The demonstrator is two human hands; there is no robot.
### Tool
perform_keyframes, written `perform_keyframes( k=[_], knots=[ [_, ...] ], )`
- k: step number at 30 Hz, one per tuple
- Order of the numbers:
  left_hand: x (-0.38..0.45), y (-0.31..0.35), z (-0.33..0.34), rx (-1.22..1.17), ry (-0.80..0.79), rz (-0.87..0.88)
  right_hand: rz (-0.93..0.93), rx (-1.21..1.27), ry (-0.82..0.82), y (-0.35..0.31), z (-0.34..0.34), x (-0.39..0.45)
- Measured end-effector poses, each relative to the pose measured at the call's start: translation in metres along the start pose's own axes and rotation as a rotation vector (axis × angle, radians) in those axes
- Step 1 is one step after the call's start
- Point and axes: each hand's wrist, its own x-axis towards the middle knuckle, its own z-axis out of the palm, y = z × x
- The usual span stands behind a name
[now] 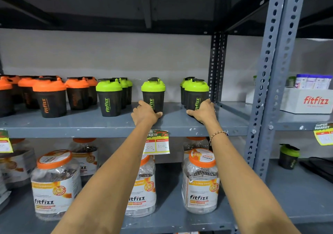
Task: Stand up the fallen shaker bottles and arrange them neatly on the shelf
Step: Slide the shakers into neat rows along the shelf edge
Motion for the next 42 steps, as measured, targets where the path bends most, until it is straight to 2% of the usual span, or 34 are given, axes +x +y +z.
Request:
perform_keyframes(
  k=[24,26,28,31,36,38,42],
  knots=[
    [-0.005,0.0,-0.002,0.015,-0.005,0.035,0.0,-0.027,-0.046,-0.002,-0.006,-0.01],
    [-0.008,-0.003,-0.007,-0.039,0.001,0.043,0.016,-0.021,0.043,-0.001,-0.008,-0.019],
    [-0.011,-0.01,-0.011,-0.095,0.033,0.073,0.012,0.005,0.205,-0.002,-0.005,-0.033],
    [-0.017,-0.034,-0.021,-0.204,0.151,0.139,-0.137,0.073,0.315,-0.015,0.01,-0.056],
    [-0.013,-0.095,-0.057,-0.324,0.316,0.231,-0.393,0.22,0.151,-0.08,0.051,-0.095],
    [-0.004,-0.126,-0.076,-0.326,0.357,0.23,-0.408,0.212,0.039,-0.109,0.073,-0.107],
    [0.021,-0.198,-0.117,-0.283,0.472,0.203,-0.321,0.205,-0.119,-0.164,0.111,-0.119]
  ],
)
